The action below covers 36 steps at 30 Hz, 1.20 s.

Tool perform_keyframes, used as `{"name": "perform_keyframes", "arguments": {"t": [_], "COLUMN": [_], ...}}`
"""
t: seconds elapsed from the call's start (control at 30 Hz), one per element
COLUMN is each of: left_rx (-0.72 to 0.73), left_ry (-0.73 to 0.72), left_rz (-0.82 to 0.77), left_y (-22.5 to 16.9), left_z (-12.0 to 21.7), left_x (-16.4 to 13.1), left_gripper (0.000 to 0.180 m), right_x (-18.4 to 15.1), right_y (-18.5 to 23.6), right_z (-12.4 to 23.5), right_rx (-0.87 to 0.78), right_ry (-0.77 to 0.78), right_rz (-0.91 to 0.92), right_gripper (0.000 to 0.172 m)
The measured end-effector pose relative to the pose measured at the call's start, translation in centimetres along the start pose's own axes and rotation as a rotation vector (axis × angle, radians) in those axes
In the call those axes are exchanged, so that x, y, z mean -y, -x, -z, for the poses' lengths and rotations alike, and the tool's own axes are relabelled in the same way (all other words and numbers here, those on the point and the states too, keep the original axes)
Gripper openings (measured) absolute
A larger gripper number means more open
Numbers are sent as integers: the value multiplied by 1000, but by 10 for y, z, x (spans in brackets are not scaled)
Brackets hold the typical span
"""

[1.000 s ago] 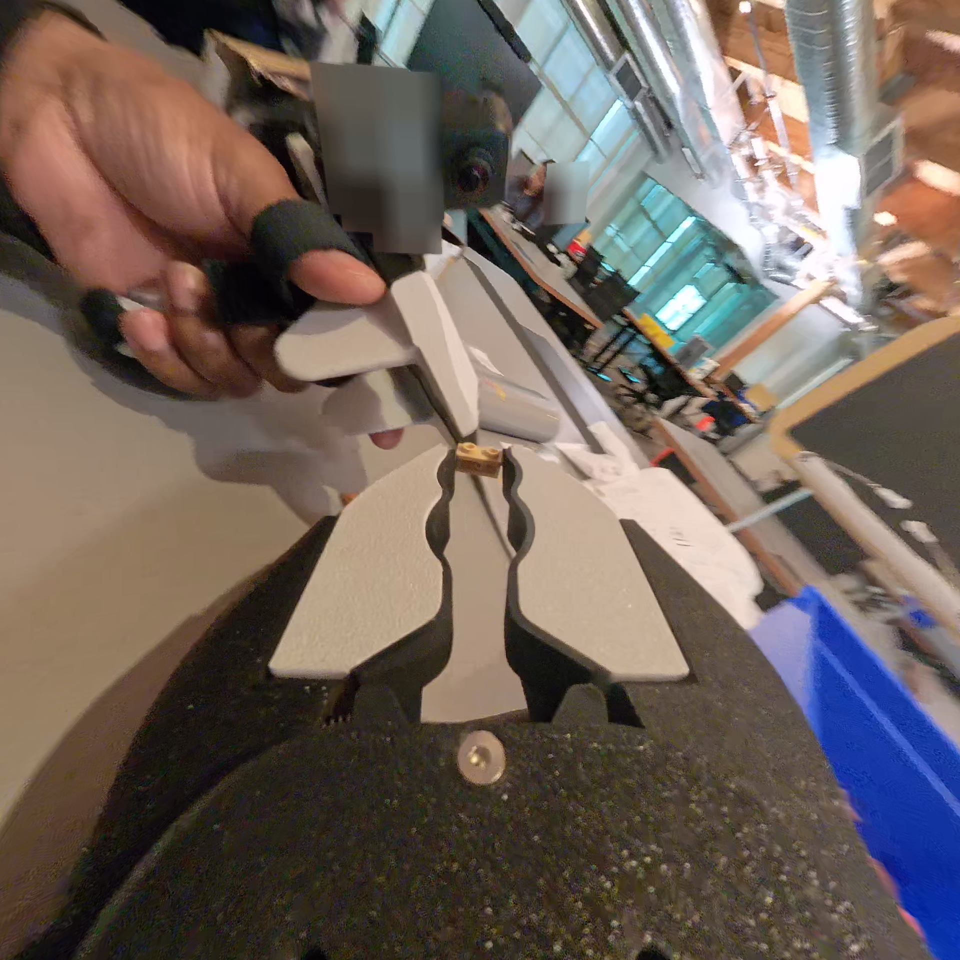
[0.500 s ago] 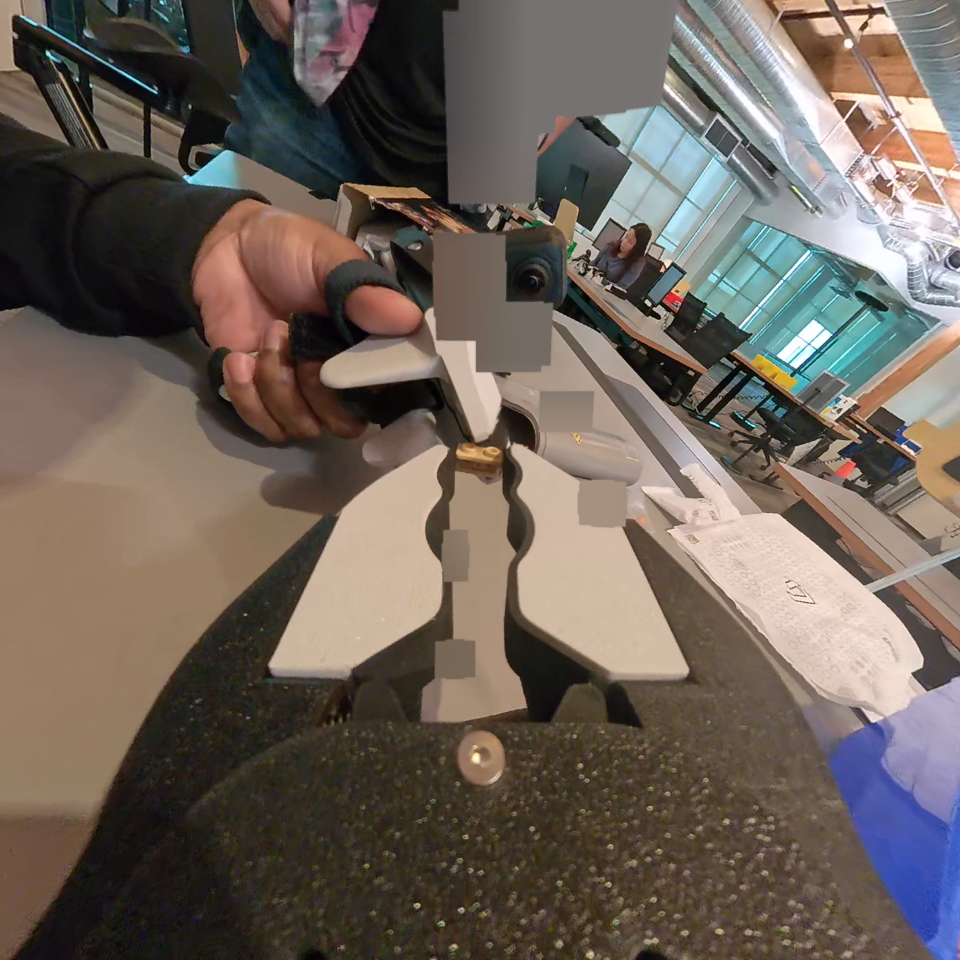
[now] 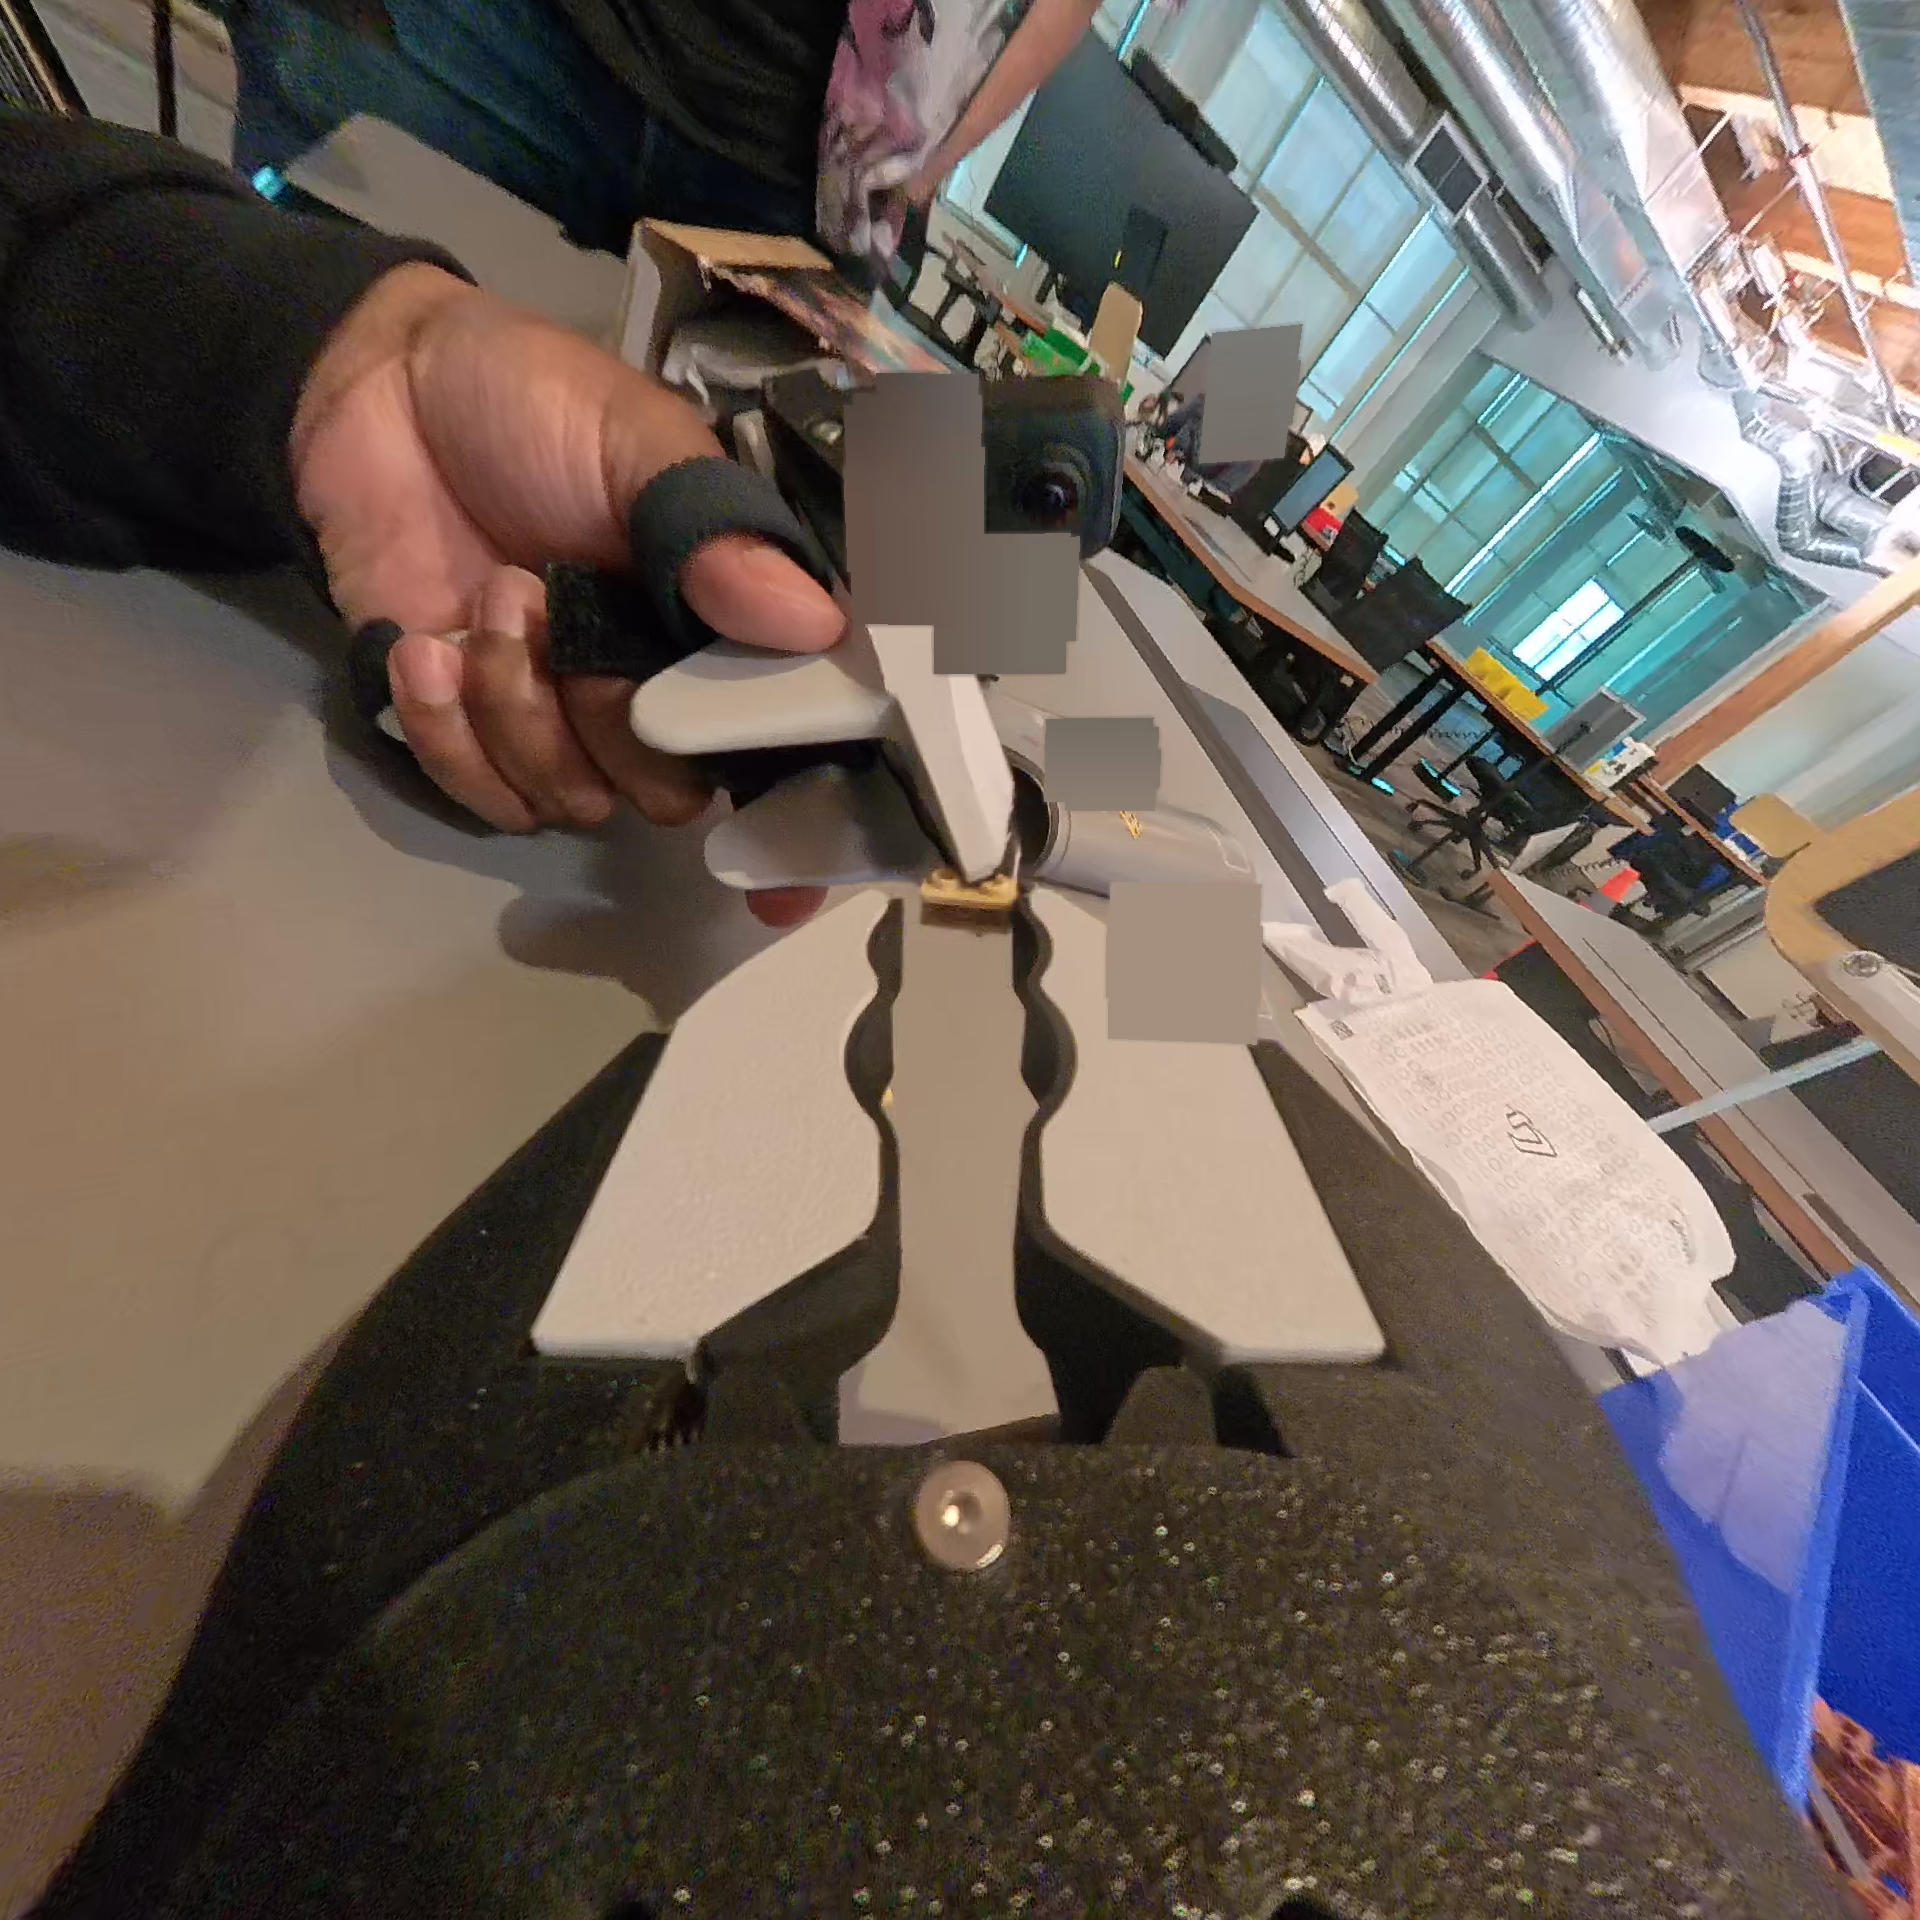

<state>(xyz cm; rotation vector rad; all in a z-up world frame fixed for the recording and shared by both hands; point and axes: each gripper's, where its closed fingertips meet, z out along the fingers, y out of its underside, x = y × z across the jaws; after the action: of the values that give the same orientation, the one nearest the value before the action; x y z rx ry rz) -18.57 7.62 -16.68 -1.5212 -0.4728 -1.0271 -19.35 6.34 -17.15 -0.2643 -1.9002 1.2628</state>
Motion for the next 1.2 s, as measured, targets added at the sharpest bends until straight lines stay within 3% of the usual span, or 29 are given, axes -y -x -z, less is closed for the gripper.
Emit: {"name": "perform_keyframes", "arguments": {"t": [0.13,0.3,0.47,0.7,0.9,0.97,1.1,1.2], "left_rx": [43,148,154,184,189,208,336,358], "left_ry": [-45,-99,-113,-93,-52,7,209,295], "left_rz": [-11,-37,-21,-61,-96,-204,-691,-907], "left_y": [6,22,25,26,25,22,19,19], "left_z": [7,23,28,28,26,24,23,22], "left_x": [8,21,23,23,18,15,3,-3], "left_gripper": [10,10,10,10,10,10,10,10], "right_x": [-16,-56,-91,-95,-90,-72,-29,-11], "right_y": [5,-2,12,18,15,10,4,6], "right_z": [2,13,19,15,18,15,6,6], "right_rx": [51,105,225,242,242,241,291,378], "right_ry": [121,359,552,579,557,465,274,209], "right_rz": [17,-140,-212,-214,-181,-219,-464,-653], "right_gripper": [28,33,40,14,30,29,22,21]}}
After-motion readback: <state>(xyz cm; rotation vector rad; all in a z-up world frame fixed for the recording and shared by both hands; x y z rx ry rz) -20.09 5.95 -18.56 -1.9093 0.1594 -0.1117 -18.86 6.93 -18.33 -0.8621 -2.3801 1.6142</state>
